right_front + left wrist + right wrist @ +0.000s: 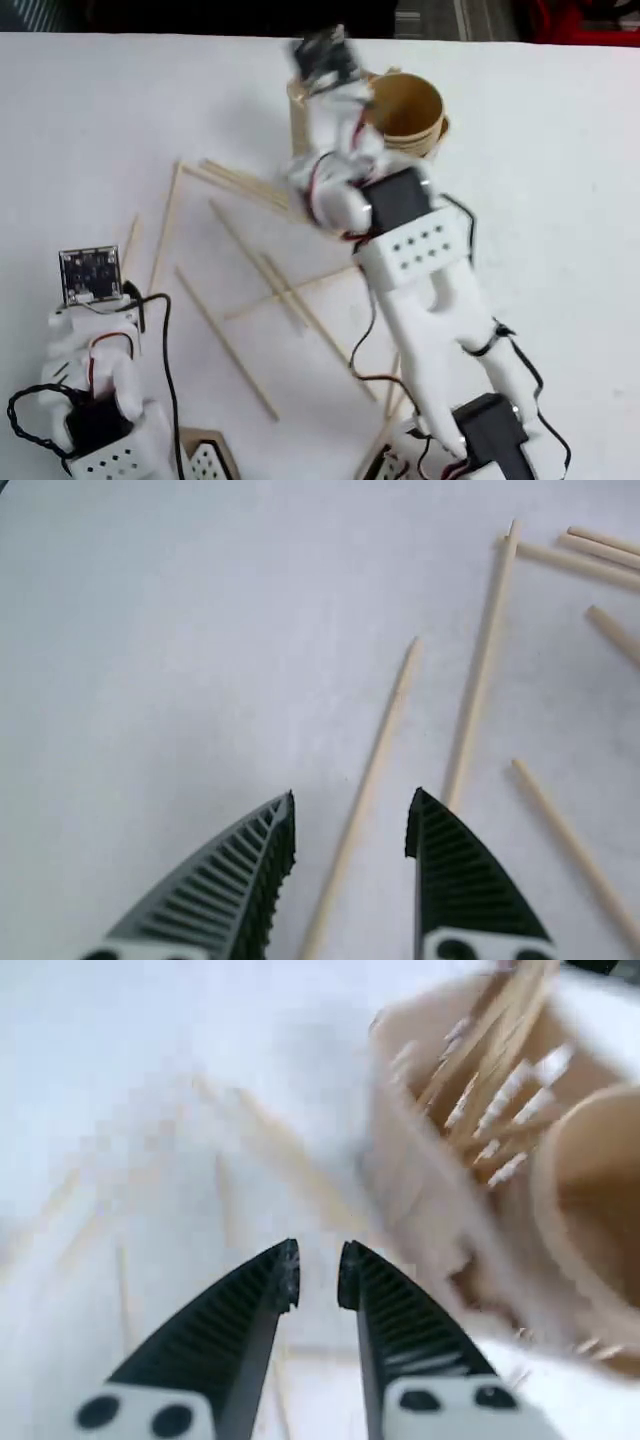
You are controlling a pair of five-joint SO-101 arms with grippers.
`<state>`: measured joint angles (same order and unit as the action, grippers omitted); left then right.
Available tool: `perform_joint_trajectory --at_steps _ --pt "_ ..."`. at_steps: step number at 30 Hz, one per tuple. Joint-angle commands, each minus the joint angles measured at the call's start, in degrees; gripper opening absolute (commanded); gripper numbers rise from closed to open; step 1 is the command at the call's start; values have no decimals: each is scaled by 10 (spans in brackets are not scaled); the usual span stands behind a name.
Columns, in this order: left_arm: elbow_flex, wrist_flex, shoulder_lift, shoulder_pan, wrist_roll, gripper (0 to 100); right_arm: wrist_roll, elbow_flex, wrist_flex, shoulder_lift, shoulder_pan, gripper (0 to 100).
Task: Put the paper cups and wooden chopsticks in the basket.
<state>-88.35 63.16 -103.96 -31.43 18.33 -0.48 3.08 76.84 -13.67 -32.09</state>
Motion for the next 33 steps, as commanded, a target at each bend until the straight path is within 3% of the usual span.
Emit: perform_joint_trajectory --at_steps 1,5,12,28,33 --pt "2 1 -6 -3 7 192 2 -35 29 14 -45 135" --pt "2 1 -6 -3 7 192 1 -93 12 62 -76 222" --pt "2 1 -6 -3 7 192 0 -127 -58 164 -113 212" --pt "2 1 -6 -3 7 192 5 -125 -151 320 -112 211" --pt "2 1 -6 -3 7 192 47 -125 -151 333 -113 101"
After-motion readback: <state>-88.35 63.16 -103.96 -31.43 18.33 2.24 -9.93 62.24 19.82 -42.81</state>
